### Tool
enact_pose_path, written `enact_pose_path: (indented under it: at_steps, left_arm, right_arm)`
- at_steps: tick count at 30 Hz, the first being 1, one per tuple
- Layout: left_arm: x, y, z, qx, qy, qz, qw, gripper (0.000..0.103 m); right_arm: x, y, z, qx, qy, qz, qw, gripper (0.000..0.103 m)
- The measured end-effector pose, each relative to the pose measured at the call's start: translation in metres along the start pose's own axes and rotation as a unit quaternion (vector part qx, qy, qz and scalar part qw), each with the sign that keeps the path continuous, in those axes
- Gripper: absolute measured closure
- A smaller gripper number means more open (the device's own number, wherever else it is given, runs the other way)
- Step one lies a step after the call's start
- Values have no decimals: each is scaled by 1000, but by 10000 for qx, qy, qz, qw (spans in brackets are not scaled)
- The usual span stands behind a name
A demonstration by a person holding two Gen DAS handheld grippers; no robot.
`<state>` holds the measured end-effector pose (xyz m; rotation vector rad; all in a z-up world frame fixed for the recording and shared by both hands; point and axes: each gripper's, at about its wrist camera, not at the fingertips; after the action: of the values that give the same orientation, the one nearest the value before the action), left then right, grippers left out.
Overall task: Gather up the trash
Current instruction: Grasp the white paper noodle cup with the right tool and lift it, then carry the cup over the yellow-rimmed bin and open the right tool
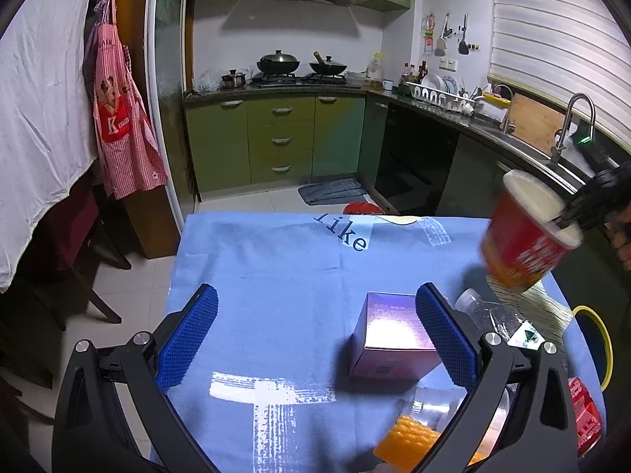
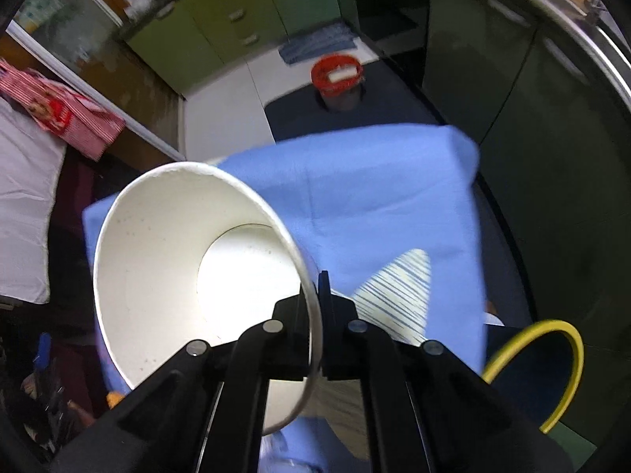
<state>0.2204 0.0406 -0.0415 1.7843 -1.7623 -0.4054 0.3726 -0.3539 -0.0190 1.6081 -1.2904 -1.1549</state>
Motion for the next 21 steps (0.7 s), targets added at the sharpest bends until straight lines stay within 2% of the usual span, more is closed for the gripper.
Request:
enact_pose_path:
  at_steps: [4, 6, 10, 12, 15, 21]
  left_arm:
    - [3, 18, 2, 124, -45, 20, 9999, 4]
    - [5, 27, 3, 140, -31, 41, 9999, 4]
    - [12, 43, 7, 151, -36, 63, 9999, 4]
    - [17, 49, 9, 160, -68, 38, 9998, 4]
    - [28, 57, 12, 128, -167, 5, 9998, 4]
    - [51, 73, 17, 92, -401, -88, 9991, 4]
  right_arm:
    - [42, 74, 41, 397, -160, 197, 9989, 99]
    - [78, 109, 78, 519, -421, 444, 9968, 99]
    - [153, 135, 153, 447, -1061, 907, 9892, 99]
    - [187, 128, 185, 322, -1365, 1040, 9846, 99]
    - [229, 97, 218, 101, -1703, 1002, 9802, 98]
    - [265, 13, 243, -324, -1958, 792, 9769, 98]
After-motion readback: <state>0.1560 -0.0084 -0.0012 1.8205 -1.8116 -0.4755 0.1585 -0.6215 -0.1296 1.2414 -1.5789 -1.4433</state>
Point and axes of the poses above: each gripper's, at about its wrist camera, not at the fingertips, and y roughly against the way its jaws point, x to its right, z to its underside, and after that the axes turned 11 degrees about y, right-handed
